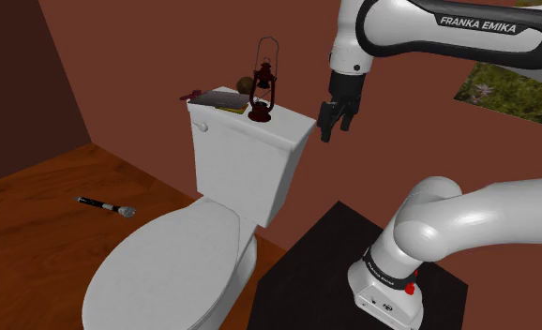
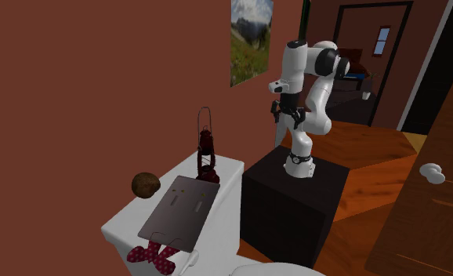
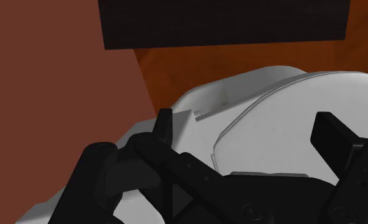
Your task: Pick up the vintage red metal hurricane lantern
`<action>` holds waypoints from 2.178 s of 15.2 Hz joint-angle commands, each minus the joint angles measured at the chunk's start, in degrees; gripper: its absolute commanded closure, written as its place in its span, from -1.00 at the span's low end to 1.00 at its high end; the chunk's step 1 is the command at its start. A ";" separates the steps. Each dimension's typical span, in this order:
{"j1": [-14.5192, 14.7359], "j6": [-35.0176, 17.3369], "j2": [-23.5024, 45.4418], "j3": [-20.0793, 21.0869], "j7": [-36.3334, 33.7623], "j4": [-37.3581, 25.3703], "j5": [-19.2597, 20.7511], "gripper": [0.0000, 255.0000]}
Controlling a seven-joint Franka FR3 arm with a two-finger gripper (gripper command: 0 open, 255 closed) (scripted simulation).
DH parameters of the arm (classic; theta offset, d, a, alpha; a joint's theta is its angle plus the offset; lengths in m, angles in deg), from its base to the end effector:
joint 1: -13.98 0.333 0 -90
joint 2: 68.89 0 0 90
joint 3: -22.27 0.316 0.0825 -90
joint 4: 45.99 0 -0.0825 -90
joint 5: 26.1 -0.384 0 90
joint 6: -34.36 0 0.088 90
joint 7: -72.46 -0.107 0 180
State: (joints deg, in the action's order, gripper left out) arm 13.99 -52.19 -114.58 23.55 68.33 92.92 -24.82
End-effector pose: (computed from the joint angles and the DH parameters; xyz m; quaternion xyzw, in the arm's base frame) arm 0.2945 0.0057 0.5571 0.9977 -0.0286 -0.0573 0.0217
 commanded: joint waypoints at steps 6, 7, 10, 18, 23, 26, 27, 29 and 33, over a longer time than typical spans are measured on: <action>0.35 -8.80 4.84 -5.85 9.72 -1.93 2.94 -1.00; 0.53 -10.51 6.00 -7.01 11.65 -2.56 3.26 -1.00; 1.30 -15.38 9.81 -10.44 17.48 -4.93 3.61 -1.00; 5.04 -25.69 21.71 -19.36 34.06 -14.74 -0.42 -1.00; 8.01 -29.13 30.25 -24.72 45.67 -23.49 -7.09 -1.00; 9.39 -29.65 35.89 -27.62 53.06 -29.82 -12.69 -1.00; 9.67 -29.52 37.88 -28.47 55.55 -32.13 -14.80 -1.00; 9.89 -28.79 42.01 -29.96 60.48 -37.09 -19.32 -1.00; 9.77 -30.89 42.30 -29.88 61.64 -35.19 -20.06 -1.00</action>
State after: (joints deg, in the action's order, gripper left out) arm 23.78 -82.56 -72.41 -6.27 129.54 57.33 -44.59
